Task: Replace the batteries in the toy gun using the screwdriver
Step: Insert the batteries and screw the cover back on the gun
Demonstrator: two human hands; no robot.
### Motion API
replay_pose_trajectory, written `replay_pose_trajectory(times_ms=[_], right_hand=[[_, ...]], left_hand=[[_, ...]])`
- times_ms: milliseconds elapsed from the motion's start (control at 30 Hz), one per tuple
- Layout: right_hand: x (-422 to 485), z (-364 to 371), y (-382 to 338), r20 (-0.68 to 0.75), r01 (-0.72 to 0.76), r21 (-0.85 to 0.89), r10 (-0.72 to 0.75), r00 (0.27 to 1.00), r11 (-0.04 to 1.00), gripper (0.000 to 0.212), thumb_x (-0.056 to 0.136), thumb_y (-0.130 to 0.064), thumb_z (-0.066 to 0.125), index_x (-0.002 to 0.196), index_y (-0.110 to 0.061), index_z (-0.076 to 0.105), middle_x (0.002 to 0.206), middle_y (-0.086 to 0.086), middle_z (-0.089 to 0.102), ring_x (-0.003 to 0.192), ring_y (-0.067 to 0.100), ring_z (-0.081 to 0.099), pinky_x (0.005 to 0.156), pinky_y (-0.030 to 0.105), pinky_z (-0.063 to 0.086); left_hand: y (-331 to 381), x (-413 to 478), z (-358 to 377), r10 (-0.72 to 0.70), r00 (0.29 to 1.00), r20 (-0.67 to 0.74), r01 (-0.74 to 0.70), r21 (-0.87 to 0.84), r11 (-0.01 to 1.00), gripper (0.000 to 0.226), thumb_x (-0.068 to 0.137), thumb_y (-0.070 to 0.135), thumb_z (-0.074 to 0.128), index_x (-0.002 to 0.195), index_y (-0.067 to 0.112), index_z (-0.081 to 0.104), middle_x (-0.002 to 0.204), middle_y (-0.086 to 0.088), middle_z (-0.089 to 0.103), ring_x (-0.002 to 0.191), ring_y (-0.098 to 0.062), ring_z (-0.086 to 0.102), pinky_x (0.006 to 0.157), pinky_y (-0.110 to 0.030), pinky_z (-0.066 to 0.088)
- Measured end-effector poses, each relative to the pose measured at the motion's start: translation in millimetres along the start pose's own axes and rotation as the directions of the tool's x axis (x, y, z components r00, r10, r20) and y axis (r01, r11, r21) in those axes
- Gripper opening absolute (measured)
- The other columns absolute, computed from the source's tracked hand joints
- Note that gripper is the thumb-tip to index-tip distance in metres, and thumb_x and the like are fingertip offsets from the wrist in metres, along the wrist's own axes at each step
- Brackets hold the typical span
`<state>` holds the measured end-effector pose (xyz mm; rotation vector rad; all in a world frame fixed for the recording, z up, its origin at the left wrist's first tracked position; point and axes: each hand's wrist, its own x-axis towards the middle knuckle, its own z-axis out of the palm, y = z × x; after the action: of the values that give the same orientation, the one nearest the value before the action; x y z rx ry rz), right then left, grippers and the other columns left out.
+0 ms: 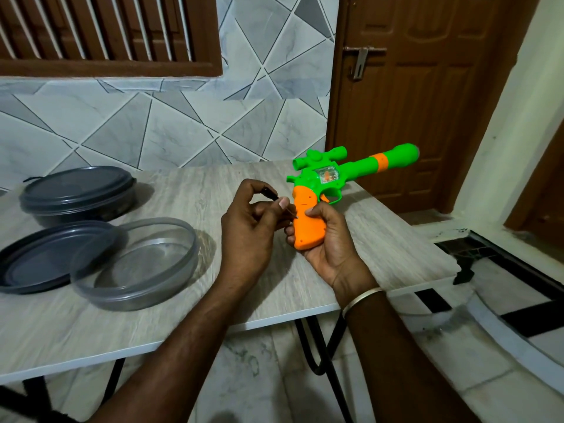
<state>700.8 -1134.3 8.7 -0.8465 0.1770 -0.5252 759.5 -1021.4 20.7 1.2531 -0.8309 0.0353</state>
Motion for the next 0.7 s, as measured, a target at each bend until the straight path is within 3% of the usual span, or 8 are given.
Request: replay_pose_trajectory(times_ms=[700], right_hand=[[-2.0, 2.5, 0.0, -0.002, -0.009, -0.015, 0.009, 1.0, 1.0, 0.021, 0.091, -0.012, 0.04, 0.105, -0.001, 0.052, 0.079, 0.011, 0.057, 0.06, 0.019, 0.054, 0.051, 0.026, 0.047]], left_hand=[[-1.0, 2.9, -1.8, 0.026, 0.999, -0.029, -0.023, 0.092, 0.995, 0.013, 0.095, 0.013, 0.067, 0.097, 0.013, 0.055, 0.081, -0.012, 0.073, 0.076, -0.026, 0.076, 0.069, -0.052, 0.063]])
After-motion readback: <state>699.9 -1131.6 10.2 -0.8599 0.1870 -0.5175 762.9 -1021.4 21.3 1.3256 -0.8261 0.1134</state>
